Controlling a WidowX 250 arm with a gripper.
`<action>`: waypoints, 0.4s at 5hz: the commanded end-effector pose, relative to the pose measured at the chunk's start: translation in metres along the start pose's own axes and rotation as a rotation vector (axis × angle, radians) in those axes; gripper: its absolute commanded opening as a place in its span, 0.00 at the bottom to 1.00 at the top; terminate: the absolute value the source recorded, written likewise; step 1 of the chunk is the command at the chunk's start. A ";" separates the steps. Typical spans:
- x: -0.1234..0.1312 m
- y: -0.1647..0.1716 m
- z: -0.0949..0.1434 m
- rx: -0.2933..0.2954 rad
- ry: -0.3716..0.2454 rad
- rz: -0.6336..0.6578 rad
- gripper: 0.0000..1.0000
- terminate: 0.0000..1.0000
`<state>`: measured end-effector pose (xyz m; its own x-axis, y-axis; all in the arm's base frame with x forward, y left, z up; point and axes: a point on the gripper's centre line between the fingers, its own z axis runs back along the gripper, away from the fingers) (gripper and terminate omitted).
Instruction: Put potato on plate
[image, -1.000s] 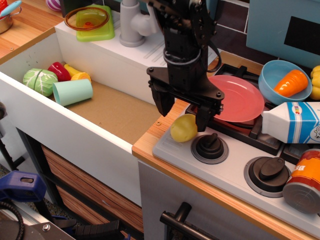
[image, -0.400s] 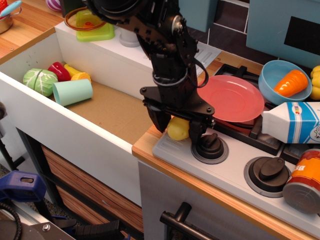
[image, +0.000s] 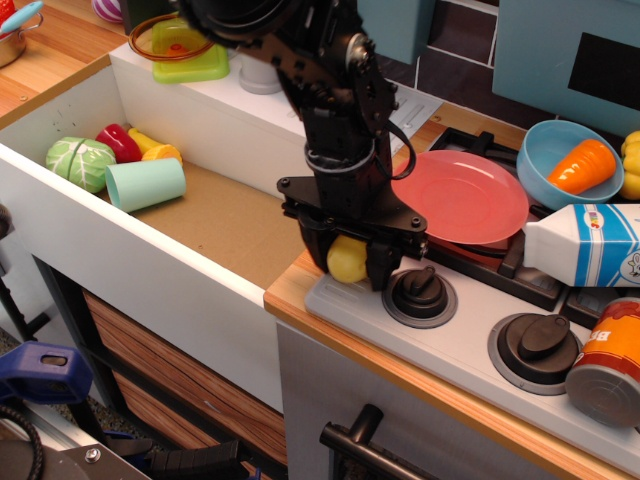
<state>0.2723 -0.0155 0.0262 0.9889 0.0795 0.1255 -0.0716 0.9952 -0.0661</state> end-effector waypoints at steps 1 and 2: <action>0.025 0.004 0.070 0.106 -0.024 -0.024 0.00 0.00; 0.045 -0.007 0.086 0.159 -0.079 -0.055 0.00 0.00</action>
<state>0.3172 -0.0257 0.1057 0.9823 0.0053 0.1871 -0.0205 0.9967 0.0790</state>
